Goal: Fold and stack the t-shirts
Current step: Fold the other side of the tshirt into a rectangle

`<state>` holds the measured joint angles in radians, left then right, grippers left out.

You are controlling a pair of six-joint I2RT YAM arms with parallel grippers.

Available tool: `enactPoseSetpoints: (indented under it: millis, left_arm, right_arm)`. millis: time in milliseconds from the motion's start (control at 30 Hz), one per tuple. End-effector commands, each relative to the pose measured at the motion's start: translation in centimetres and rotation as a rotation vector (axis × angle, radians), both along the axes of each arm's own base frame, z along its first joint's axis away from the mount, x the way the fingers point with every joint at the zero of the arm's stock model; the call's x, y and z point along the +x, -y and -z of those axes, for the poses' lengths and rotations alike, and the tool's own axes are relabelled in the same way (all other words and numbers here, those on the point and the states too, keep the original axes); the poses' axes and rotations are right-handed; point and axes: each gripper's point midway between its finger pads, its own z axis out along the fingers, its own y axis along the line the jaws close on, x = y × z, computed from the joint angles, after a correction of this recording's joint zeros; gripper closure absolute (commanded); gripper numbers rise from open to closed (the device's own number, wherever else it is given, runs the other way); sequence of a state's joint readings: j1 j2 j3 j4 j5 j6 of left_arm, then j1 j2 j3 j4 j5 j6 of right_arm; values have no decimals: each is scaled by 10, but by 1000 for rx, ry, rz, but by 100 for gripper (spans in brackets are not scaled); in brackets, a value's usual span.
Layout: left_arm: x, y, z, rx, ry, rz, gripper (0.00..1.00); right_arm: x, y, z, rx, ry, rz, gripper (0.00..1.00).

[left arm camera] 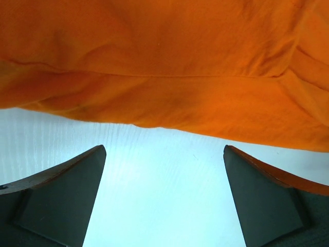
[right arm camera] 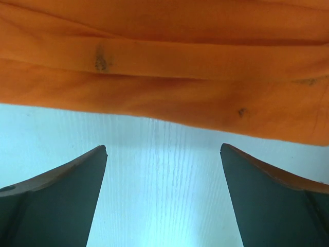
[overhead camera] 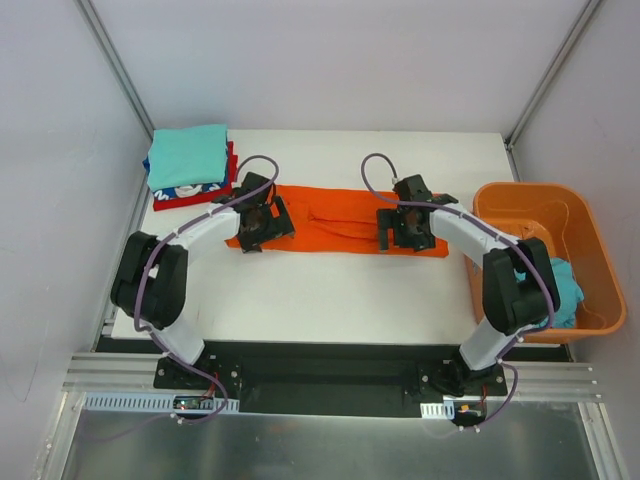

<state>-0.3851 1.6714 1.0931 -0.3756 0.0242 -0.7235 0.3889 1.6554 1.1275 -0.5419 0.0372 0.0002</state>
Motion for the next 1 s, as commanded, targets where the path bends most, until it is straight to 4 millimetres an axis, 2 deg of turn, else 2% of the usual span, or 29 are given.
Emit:
enactPoseSetpoints:
  millis: [0,67,133,200,233,267,333,500,633,700,800,833,900,933,967]
  left_arm:
    - [-2,-1,-31,-48,89,-33,1]
    - [-7,-2,-37,-62,102,-36,1]
    - [-14,-5,-34,-60,97,-42,1]
    - [-19,-8,-36,-62,104,-49,1]
    - [-21,-8,-37,-64,107,-50,1]
    - [-22,-9,-41,-71,118,-50,1]
    - [-26,-10,-40,-73,115,-49,1]
    - [-27,-11,-45,-76,132,-49,1]
    - [-28,-12,-52,-79,153,-45,1]
    - [-27,-13,-56,-77,169,-47,1]
    - [-18,-10,-69,-87,204,-39,1]
    - [-12,-12,-66,-61,207,-48,1]
    - [5,-11,-77,-48,239,-55,0]
    - [12,-10,-68,-22,220,-52,1]
    - [28,-7,-78,-16,249,-57,1]
  right_arm:
    - [33,-16,-4,44,65,27,3]
    - [42,-20,-1,43,72,24,3]
    - [55,-23,-4,39,92,26,3]
    - [63,-24,5,28,82,27,3]
    - [70,-27,1,28,93,27,3]
    - [73,-26,9,13,76,28,3]
    - [85,-27,5,4,101,34,3]
    - [116,-23,14,-12,109,65,3]
    - [141,-14,6,11,140,107,3]
    - [151,-12,-8,31,175,115,3]
    - [159,-8,-28,43,215,119,3]
    - [161,-4,-32,35,226,98,3]
    - [162,-1,-34,40,218,101,3]
    - [160,3,-25,34,188,107,3]
    - [159,5,-20,34,170,118,3]
